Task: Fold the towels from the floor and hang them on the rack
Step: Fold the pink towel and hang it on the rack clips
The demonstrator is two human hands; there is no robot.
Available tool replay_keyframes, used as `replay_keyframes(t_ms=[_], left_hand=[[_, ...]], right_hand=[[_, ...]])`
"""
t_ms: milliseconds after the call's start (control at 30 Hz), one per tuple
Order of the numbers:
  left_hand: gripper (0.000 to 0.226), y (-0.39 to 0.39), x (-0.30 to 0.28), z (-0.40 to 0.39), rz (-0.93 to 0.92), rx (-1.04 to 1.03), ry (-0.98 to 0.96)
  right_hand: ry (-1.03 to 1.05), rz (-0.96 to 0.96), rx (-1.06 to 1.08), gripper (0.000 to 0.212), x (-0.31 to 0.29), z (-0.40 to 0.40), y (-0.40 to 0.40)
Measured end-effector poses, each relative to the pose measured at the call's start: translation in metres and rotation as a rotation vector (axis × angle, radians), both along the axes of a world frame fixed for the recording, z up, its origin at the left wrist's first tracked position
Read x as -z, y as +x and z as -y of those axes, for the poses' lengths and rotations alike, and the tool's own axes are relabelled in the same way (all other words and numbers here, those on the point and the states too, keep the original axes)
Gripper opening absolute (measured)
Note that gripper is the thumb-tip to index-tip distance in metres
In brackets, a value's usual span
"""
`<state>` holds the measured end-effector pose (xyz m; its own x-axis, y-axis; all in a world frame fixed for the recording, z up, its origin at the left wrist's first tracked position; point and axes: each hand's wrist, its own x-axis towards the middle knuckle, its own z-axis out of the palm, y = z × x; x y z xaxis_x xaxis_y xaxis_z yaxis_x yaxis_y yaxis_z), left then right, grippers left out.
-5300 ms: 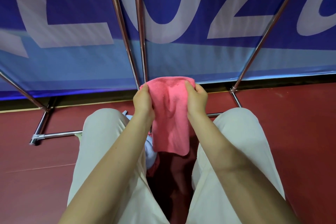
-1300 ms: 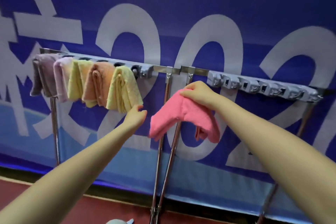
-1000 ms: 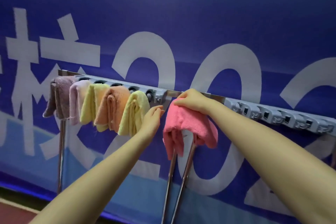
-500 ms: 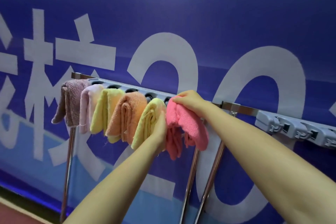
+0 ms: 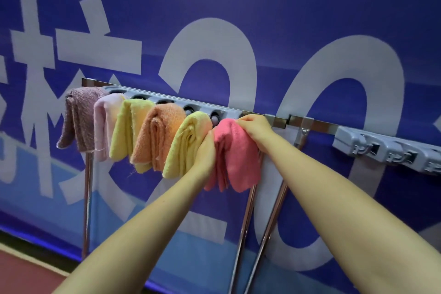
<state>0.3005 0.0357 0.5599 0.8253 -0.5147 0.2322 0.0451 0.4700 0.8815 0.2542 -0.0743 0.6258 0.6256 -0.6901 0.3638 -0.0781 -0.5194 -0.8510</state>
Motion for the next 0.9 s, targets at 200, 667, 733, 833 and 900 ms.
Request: replay_keyframes(t_ms=[200,667,733,833,900], left_hand=[[0.022,-0.002,-0.004,-0.007,0.185,-0.060,0.154],[0.032,-0.040,-0.021,-0.065,0.207,-0.136,0.286],[0.027,-0.047,-0.020,-0.078,0.186,-0.121,0.311],[0.028,-0.063,-0.018,-0.091,0.192,-0.165,0.314],[0.028,-0.077,-0.015,-0.096,0.171,-0.143,0.306]], right_hand=[[0.032,0.141,0.031,0.008,0.015,-0.011,-0.004],[-0.129,-0.005,-0.060,0.035,0.049,-0.059,-0.082],[-0.125,-0.054,-0.101,0.033,0.061,-0.065,-0.101],[-0.127,-0.073,-0.126,0.029,0.076,-0.075,-0.127],[-0.105,-0.034,-0.096,0.025,0.084,-0.083,-0.144]])
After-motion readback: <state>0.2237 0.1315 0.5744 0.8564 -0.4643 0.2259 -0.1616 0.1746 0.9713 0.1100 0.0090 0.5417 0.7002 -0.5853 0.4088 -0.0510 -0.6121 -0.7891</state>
